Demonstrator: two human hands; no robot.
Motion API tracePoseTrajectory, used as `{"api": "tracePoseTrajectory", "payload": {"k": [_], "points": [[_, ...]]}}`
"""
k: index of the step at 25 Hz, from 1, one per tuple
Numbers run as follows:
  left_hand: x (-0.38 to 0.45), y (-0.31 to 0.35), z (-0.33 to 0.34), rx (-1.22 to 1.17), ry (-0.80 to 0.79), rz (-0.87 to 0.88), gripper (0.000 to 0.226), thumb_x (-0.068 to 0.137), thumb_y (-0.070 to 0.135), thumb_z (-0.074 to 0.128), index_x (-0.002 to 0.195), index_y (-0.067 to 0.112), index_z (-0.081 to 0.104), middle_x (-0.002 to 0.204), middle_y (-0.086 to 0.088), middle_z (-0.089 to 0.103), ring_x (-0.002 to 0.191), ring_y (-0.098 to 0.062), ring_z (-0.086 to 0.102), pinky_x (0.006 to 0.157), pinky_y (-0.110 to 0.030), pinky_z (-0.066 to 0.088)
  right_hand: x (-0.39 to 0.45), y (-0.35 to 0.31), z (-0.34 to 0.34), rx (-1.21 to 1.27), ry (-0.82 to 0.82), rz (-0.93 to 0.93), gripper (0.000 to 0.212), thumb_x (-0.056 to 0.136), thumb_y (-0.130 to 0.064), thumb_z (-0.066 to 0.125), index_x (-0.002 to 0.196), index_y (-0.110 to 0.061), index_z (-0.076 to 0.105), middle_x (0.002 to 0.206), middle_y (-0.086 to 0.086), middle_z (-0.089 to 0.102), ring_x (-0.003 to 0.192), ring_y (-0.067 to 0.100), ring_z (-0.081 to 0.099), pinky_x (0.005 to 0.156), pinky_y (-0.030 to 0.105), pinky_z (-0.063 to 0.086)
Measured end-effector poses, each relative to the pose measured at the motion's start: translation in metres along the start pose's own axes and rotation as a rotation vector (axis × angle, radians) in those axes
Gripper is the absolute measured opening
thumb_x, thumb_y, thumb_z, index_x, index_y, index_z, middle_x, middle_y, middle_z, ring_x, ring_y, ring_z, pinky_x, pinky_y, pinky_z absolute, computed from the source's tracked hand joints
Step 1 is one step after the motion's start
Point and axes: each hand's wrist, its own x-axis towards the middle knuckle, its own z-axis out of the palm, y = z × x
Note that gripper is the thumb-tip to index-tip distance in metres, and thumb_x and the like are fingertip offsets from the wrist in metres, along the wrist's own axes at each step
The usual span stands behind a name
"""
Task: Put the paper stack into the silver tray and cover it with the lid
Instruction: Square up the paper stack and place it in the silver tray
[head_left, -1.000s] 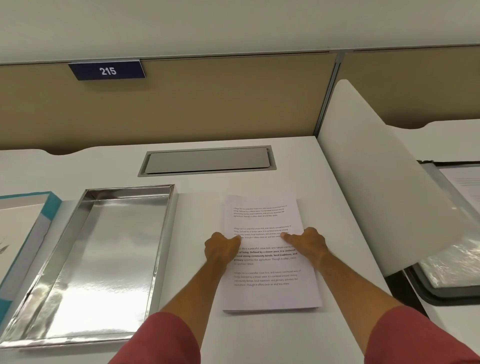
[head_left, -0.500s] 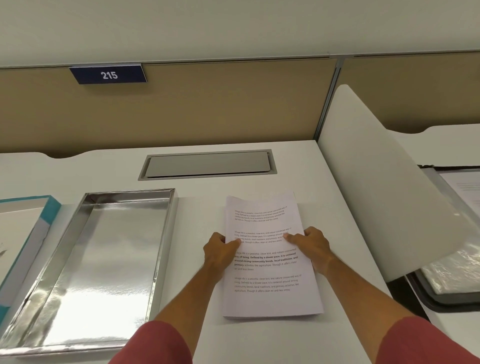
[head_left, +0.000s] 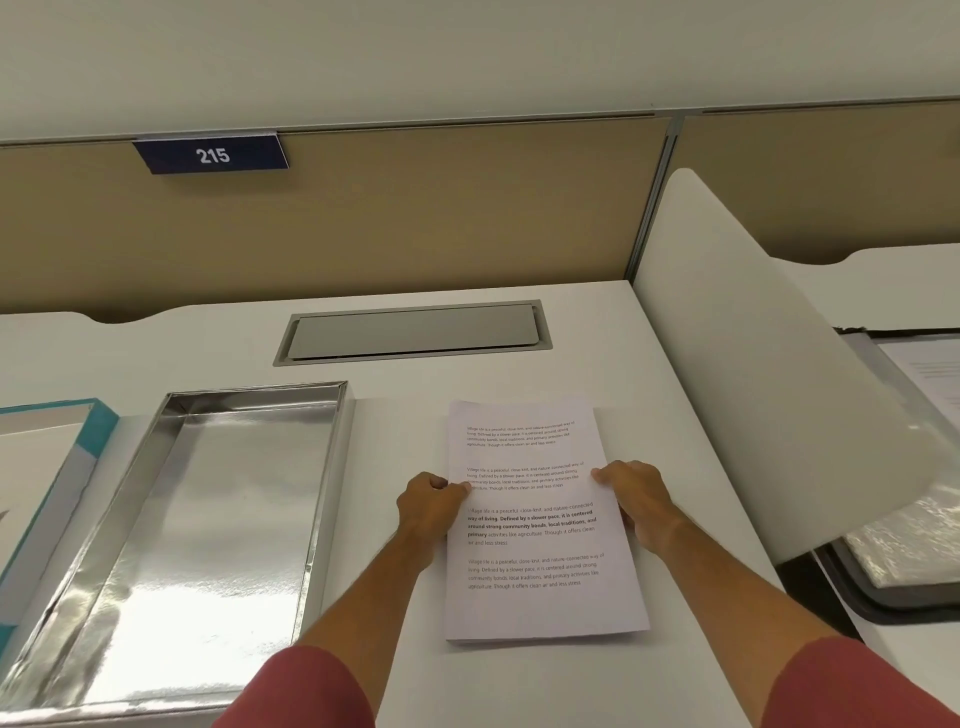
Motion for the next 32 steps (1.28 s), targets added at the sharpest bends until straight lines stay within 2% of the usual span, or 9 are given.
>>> {"api": "tracePoseTrajectory", "payload": {"k": [2, 6, 9, 11, 16, 19, 25, 29, 32], "points": [[0.002, 0.000, -0.002, -0.028, -0.029, -0.021, 0.025, 0.081, 0.021, 0.070, 0.100, 0.009, 0.060, 0.105, -0.010, 0.068, 0.096, -0.030, 0.068, 0.086, -0.045, 0.057, 0.002, -0.001, -0.004, 0.022, -0.016, 0.033, 0.006, 0.084, -0.007, 0.061, 0.083, -0.002, 0.064, 0.084, 0.015, 0.072, 0.072, 0.031, 0.067, 0.063, 0.033, 0.053], [0.001, 0.005, -0.008, -0.015, -0.106, 0.020, 0.008, 0.084, 0.014, 0.067, 0.087, 0.006, 0.068, 0.099, -0.012, 0.074, 0.091, -0.031, 0.072, 0.085, -0.051, 0.058, 0.001, -0.007, -0.007, -0.062, -0.087, 0.039, 0.005, 0.087, -0.001, 0.061, 0.085, 0.002, 0.064, 0.088, 0.016, 0.072, 0.078, 0.030, 0.069, 0.079, 0.041, 0.056], [-0.006, 0.019, -0.014, -0.036, -0.106, 0.091, 0.006, 0.085, 0.013, 0.067, 0.090, 0.011, 0.068, 0.099, -0.008, 0.074, 0.090, -0.026, 0.072, 0.085, -0.047, 0.059, -0.006, -0.017, -0.011, -0.089, -0.102, -0.063, 0.011, 0.088, 0.000, 0.059, 0.080, -0.003, 0.066, 0.088, 0.011, 0.074, 0.074, 0.024, 0.071, 0.064, 0.033, 0.058], [-0.015, 0.034, -0.021, -0.068, -0.096, 0.178, 0.012, 0.085, 0.013, 0.067, 0.097, 0.012, 0.065, 0.101, -0.007, 0.073, 0.091, -0.024, 0.071, 0.085, -0.045, 0.059, -0.015, -0.032, -0.014, -0.066, -0.117, -0.162, 0.015, 0.089, -0.001, 0.057, 0.087, -0.009, 0.069, 0.091, 0.007, 0.076, 0.080, 0.022, 0.073, 0.059, 0.029, 0.057], [-0.041, 0.075, -0.042, -0.051, -0.062, 0.465, 0.011, 0.087, 0.013, 0.067, 0.096, 0.014, 0.061, 0.100, -0.004, 0.068, 0.089, -0.023, 0.071, 0.079, -0.042, 0.060, -0.037, -0.074, -0.029, -0.002, -0.130, -0.459, 0.016, 0.089, 0.001, 0.060, 0.098, -0.013, 0.062, 0.097, 0.014, 0.073, 0.090, 0.029, 0.071, 0.076, 0.042, 0.059], [-0.055, 0.083, -0.050, -0.011, -0.039, 0.566, 0.011, 0.088, 0.014, 0.066, 0.090, 0.020, 0.057, 0.099, -0.003, 0.068, 0.089, -0.021, 0.069, 0.074, -0.035, 0.058, -0.049, -0.079, -0.033, -0.014, -0.139, -0.585, 0.016, 0.087, 0.000, 0.064, 0.096, -0.014, 0.061, 0.094, 0.014, 0.074, 0.087, 0.027, 0.072, 0.071, 0.035, 0.057], [-0.068, 0.083, -0.052, 0.080, 0.017, 0.623, 0.018, 0.085, 0.020, 0.070, 0.097, 0.021, 0.057, 0.097, 0.004, 0.065, 0.088, -0.017, 0.064, 0.075, -0.031, 0.052, -0.053, -0.072, -0.038, -0.051, -0.153, -0.672, 0.019, 0.087, -0.006, 0.068, 0.101, -0.018, 0.065, 0.098, 0.002, 0.074, 0.092, 0.020, 0.071, 0.070, 0.024, 0.056], [-0.071, 0.090, -0.052, 0.112, 0.069, 0.667, 0.016, 0.085, 0.017, 0.070, 0.096, 0.018, 0.058, 0.098, 0.000, 0.066, 0.090, -0.021, 0.064, 0.075, -0.029, 0.050, -0.052, -0.073, -0.040, -0.043, -0.128, -0.687, 0.025, 0.085, -0.002, 0.069, 0.108, -0.012, 0.067, 0.103, 0.003, 0.074, 0.095, 0.022, 0.070, 0.080, 0.034, 0.057], [-0.070, 0.088, -0.055, 0.121, 0.063, 0.689, 0.017, 0.084, 0.017, 0.072, 0.096, 0.018, 0.059, 0.097, 0.002, 0.067, 0.088, -0.019, 0.065, 0.072, -0.023, 0.050, -0.050, -0.069, -0.043, -0.049, -0.135, -0.687, 0.023, 0.084, -0.005, 0.071, 0.106, -0.013, 0.068, 0.100, 0.003, 0.075, 0.094, 0.023, 0.070, 0.078, 0.031, 0.057]]}}
